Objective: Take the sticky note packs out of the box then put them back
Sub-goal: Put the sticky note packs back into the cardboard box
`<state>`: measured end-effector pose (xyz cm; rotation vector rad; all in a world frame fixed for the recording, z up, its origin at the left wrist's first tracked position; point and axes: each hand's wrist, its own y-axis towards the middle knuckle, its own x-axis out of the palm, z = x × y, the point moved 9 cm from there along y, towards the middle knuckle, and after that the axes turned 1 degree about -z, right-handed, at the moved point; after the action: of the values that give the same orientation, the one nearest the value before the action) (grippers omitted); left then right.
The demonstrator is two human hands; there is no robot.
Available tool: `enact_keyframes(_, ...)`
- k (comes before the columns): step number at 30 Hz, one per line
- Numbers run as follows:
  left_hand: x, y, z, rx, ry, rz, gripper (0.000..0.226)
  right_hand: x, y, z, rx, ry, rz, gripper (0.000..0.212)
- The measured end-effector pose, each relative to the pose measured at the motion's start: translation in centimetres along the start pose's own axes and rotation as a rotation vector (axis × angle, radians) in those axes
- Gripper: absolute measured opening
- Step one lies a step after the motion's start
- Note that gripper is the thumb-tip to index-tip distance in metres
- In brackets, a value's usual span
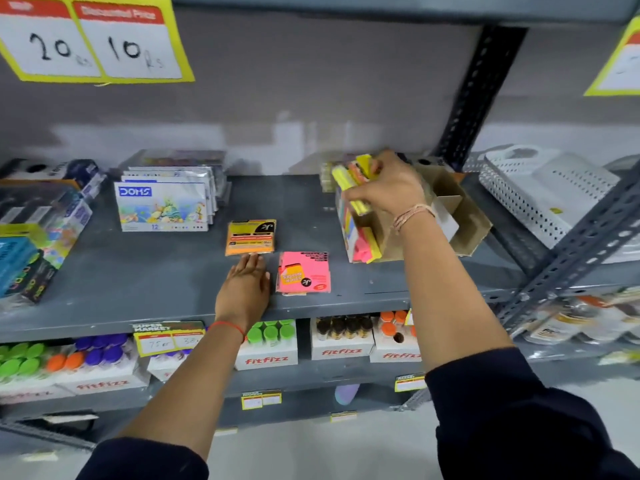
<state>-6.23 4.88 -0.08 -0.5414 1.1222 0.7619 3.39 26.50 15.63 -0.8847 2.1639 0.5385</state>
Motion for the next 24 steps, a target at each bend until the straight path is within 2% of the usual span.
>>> enact_keyframes(4,-0.2,-0.1,0.2,0.007,0.005,0.061,0.045,-1.8,0.7,7.3,0.278,-0.045,0.107,0.07)
enact_keyframes(6,0.0,-0.1,0.1,-0.002,0.024,0.055,0.046,-1.2,0.3,10.4,0.395,-0.004,0.091,0.076)
enact_keyframes(8,0.0,-0.2,0.0,-0.002,0.034,0.052,0.046,-0.1,0.0,12.3,0.453,-0.037,0.064,0.073)
enact_keyframes(14,-0.1,-0.4,0.2,-0.008,0.041,0.056,0.046,3.1,0.6,13.5,0.464,-0.202,0.003,0.047)
enact_keyframes(19,-0.2,-0.5,0.1,-0.014,0.055,0.064,0.046,3.7,0.3,12.9,0.397,-0.346,-0.02,0.031)
enact_keyframes(22,-0.3,-0.5,0.2,-0.01,0.065,0.061,0.046,3.6,-0.1,11.9,0.366,-0.344,-0.08,0.038)
enact_keyframes(24,-0.3,-0.5,0.2,-0.006,0.063,0.049,0.047,1.8,-0.6,9.6,0.305,-0.384,-0.013,0.044)
